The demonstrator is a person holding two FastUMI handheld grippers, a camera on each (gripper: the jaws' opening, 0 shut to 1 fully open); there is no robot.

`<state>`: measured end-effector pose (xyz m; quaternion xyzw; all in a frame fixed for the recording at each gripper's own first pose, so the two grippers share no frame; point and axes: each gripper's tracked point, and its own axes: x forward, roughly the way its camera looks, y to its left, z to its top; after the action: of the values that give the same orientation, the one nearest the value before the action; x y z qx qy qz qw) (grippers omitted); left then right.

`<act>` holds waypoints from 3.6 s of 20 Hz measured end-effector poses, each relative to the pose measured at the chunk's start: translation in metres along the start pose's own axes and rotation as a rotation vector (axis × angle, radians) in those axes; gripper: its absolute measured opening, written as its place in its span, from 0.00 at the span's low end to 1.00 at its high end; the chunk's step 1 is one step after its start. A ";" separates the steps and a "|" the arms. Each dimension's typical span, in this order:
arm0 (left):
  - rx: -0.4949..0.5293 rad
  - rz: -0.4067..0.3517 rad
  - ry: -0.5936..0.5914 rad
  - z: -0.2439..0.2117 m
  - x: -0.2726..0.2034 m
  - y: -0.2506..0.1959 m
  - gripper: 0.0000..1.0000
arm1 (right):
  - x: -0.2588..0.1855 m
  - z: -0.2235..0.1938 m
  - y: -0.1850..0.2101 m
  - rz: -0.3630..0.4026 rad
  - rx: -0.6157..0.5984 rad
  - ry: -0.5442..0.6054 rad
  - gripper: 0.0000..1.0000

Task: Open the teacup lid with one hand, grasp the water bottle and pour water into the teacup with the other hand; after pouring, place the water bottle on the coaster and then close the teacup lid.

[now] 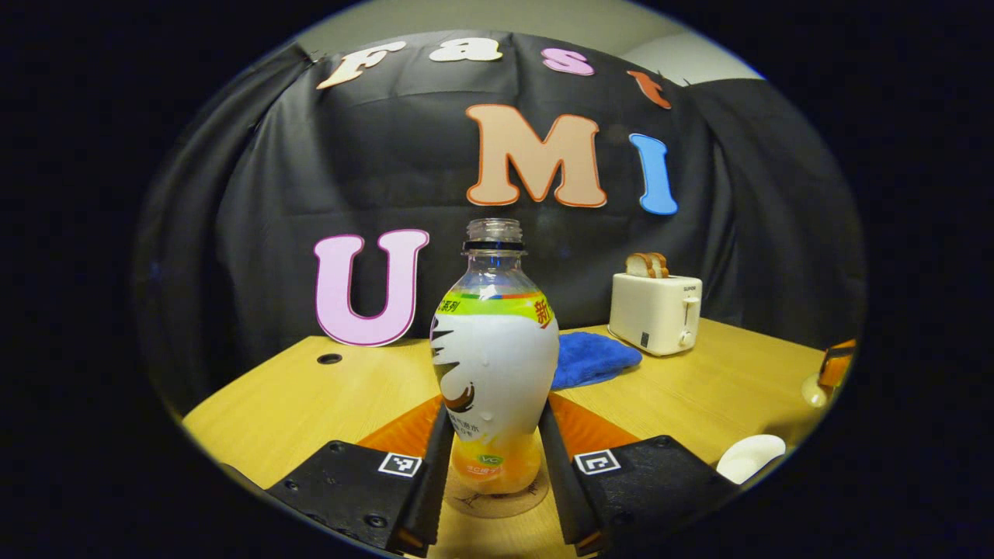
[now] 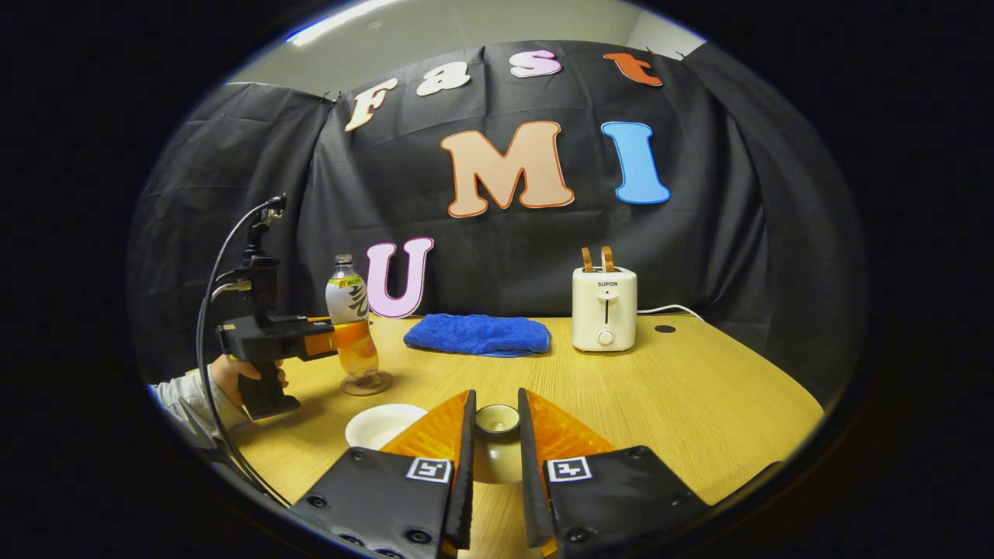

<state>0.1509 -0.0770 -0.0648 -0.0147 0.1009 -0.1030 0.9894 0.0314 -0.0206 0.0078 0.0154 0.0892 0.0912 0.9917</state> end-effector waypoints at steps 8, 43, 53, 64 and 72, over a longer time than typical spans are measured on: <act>-0.014 0.010 0.044 -0.014 0.004 0.002 0.57 | 0.002 -0.001 -0.002 -0.002 0.006 0.002 0.30; 0.137 -0.019 -0.067 0.000 -0.125 -0.013 0.94 | 0.020 -0.016 0.085 0.146 -0.001 -0.013 0.30; 0.123 -0.009 -0.079 -0.006 -0.139 -0.005 0.94 | 0.037 -0.028 0.110 0.163 -0.043 0.017 0.30; 0.079 -0.021 -0.067 -0.016 -0.136 -0.007 0.94 | 0.044 -0.041 0.107 0.142 -0.034 0.046 0.29; 0.064 -0.020 -0.067 -0.019 -0.136 -0.010 0.94 | 0.038 -0.038 0.103 0.139 -0.010 0.034 0.36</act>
<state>0.0144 -0.0586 -0.0561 0.0124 0.0644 -0.1154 0.9912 0.0431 0.0886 -0.0315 0.0150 0.1043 0.1607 0.9814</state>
